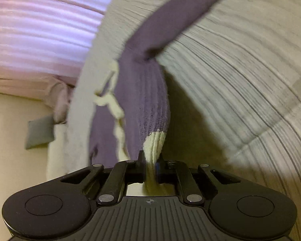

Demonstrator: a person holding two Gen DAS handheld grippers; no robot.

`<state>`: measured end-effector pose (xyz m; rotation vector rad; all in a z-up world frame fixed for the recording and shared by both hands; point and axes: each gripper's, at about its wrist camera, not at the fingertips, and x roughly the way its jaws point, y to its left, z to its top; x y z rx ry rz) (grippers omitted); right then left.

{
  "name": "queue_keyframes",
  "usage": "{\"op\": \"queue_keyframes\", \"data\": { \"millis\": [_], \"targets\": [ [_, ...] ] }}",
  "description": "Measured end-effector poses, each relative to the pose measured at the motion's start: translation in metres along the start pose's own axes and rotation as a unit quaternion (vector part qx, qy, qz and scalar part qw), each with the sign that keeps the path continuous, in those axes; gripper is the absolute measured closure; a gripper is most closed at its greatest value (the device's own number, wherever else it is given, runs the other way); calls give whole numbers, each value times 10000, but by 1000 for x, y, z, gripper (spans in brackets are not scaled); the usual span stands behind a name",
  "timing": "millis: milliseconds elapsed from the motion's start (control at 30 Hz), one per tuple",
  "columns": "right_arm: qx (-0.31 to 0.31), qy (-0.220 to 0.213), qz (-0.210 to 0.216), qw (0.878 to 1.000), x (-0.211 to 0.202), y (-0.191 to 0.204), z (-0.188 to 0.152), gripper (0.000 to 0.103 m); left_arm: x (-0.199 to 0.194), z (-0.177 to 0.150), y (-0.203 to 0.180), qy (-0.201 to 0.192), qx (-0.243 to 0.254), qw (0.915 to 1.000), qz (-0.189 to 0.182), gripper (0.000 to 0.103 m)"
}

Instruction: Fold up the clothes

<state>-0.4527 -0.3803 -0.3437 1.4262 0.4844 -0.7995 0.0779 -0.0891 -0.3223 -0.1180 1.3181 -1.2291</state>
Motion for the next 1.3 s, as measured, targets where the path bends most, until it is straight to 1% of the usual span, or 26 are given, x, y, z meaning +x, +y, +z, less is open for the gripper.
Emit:
{"op": "queue_keyframes", "data": {
  "millis": [33, 100, 167, 200, 233, 267, 300, 333, 367, 400, 500, 600, 633, 700, 733, 800, 833, 867, 933, 967, 1000, 1033, 1100, 1167, 1200, 1300],
  "targets": [
    [-57, 13, -96, 9999, -2, 3, -1, 96, -1, -2, -2, 68, 192, 9996, 192, 99],
    [-172, 40, -287, 9994, -7, 8, -4, 96, 20, -11, 5, 313, 322, 9971, 610, 99],
    [-286, 67, -478, 9984, -12, 14, -7, 95, 47, -23, 9, 645, 537, 9892, 1203, 94],
    [-497, 18, -530, 9974, -10, 20, -8, 95, 61, -29, 11, 810, 644, 9833, 1497, 91],
    [-713, -33, -582, 9958, -8, 25, -8, 95, 58, -31, 8, 752, 741, 9816, 1593, 88],
    [-928, -85, -632, 9936, -6, 31, -8, 89, 56, -32, 4, 691, 838, 9797, 1685, 85],
    [-1142, -136, -683, 9910, -3, 37, -8, 80, 53, -34, 0, 630, 934, 9776, 1777, 84],
    [-1356, -187, -733, 9879, -1, 42, -8, 60, 50, -36, -4, 569, 1030, 9753, 1869, 86],
    [-1570, -238, -783, 9842, 1, 48, -8, 53, 46, -34, -9, 444, 1040, 9752, 1902, 87],
    [-1782, -289, -832, 9800, 3, 54, -8, 53, 38, -32, -16, 266, 1108, 9746, 1929, 87],
    [-2414, -441, -977, 9645, 10, 71, -8, 53, 36, -26, -42, -93, 1471, 9730, 1776, 87],
    [-3034, -590, -1118, 9445, 16, 88, -8, 53, 73, -25, -56, 24, 1886, 9674, 1691, 87],
    [-3237, -640, -1163, 9368, 19, 93, -8, 53, 79, -29, -55, 94, 1911, 9668, 1693, 87],
    [-3640, -737, -1253, 9200, 23, 105, -8, 53, 100, -38, -45, 419, 1918, 9630, 1847, 87],
    [-3688, -484, -1442, 9170, 38, 101, -10, 53, 107, -44, -39, 551, 1964, 9590, 1968, 87],
    [-3737, 12, -1906, 9078, 64, 88, -17, 53, 102, -50, -33, 637, 2021, 9579, 1935, 86],
    [-3822, 43, -1924, 9038, 61, 83, -22, 54, 96, -51, -30, 716, 2044, 9572, 1920, 87],
    [-3909, 68, -1934, 8999, 58, 78, -27, 54, 92, -50, -29, 964, 2089, 9537, 1935, 89],
    [-3938, 297, -2045, 8957, 50, 79, -25, 54, 83, -36, -33, 1132, 2093, 9517, 1939, 93],
    [-3845, 350, -2093, 8984, 43, 82, -20, 54, 80, -28, -36, 1178, 2099, 9512, 1930, 93],
    [-3749, 402, -2140, 9011, 36, 86, -14, 53, 75, -17, -41, 1098, 2159, 9516, 1889, 92],
    [-3652, 283, -2127, 9059, 33, 93, -2, 53, 70, -5, -47, 1015, 2220, 9520, 1848, 92],
    [-3606, 51, -2022, 9105, 35, 113, 20, 53, 76, 25, -58, 715, 2273, 9564, 1691, 92],
    [-3692, -232, -1882, 9098, 48, 133, 47, 53, 102, 57, -68, 622, 2319, 9613, 1351, 91],
    [-3790, -327, -1829, 9065, 55, 142, 53, 53, 118, 69, -73, 646, 2449, 9591, 1266, 91],
    [-4215, -412, -1748, 8889, 94, 164, 72, 53, 166, 86, -88, 790, 3072, 9433, 978, 91]
  ]
}}
